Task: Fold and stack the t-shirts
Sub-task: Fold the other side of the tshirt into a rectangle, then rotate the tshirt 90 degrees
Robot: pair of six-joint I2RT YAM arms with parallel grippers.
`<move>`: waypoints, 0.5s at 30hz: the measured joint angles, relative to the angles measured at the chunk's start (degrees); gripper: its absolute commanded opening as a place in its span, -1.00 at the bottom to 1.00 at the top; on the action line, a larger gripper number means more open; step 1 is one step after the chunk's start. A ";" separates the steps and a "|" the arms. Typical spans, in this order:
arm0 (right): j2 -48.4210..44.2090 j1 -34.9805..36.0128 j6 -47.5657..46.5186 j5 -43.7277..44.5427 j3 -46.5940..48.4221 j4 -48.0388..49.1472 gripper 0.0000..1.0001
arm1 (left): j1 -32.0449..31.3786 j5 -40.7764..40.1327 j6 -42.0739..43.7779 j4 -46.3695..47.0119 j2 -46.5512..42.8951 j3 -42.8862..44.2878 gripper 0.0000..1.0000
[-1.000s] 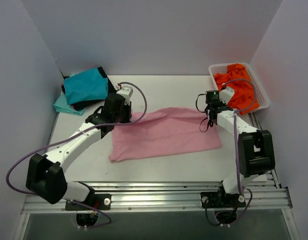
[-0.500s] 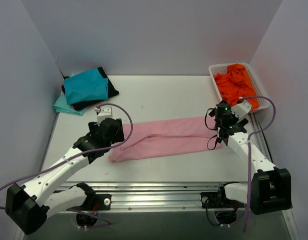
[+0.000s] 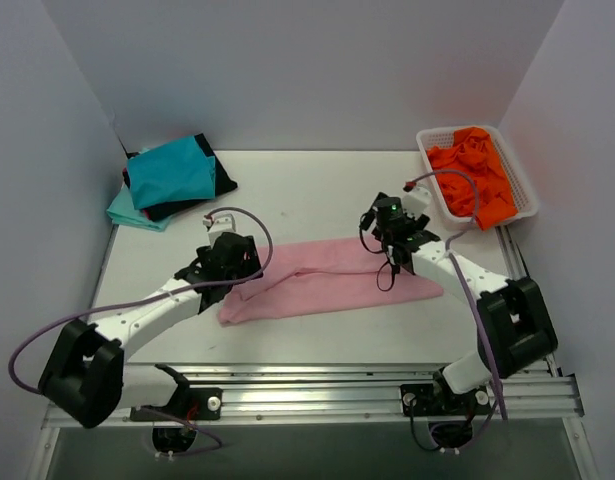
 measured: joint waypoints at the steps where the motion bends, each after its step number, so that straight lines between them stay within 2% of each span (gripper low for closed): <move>1: 2.56 0.87 -0.13 -0.50 1.40 0.35 0.37 | 1.70 0.94 -0.42 0.85 2.34 0.22 0.55; 2: 5.14 1.73 -0.42 -1.03 2.93 0.85 0.06 | 3.69 2.01 -0.90 1.70 4.61 0.48 0.45; 5: 12.72 2.99 -1.75 -2.73 7.76 2.19 -0.46 | 10.27 5.92 -1.92 5.42 9.97 0.68 0.02; 7: 16.72 2.99 -1.97 -3.13 10.32 2.67 -0.48 | 13.75 7.43 -2.25 6.99 12.83 1.11 -0.18; 8: 18.40 2.91 -2.19 -3.15 11.32 2.93 -0.49 | 14.91 7.78 -2.45 7.65 14.29 1.62 -0.43; 11: 22.23 2.67 -2.38 -3.32 12.09 3.96 -0.59 | 16.63 9.70 -2.89 9.84 19.08 4.02 -0.95; 13: 23.61 2.40 -2.21 -3.63 11.30 4.70 -0.62 | 16.94 11.04 -2.84 11.04 22.03 5.88 -0.95; 15: 23.87 2.05 -1.70 -3.96 8.92 5.88 -0.74 | 17.00 12.48 -2.93 12.46 24.61 7.50 -0.95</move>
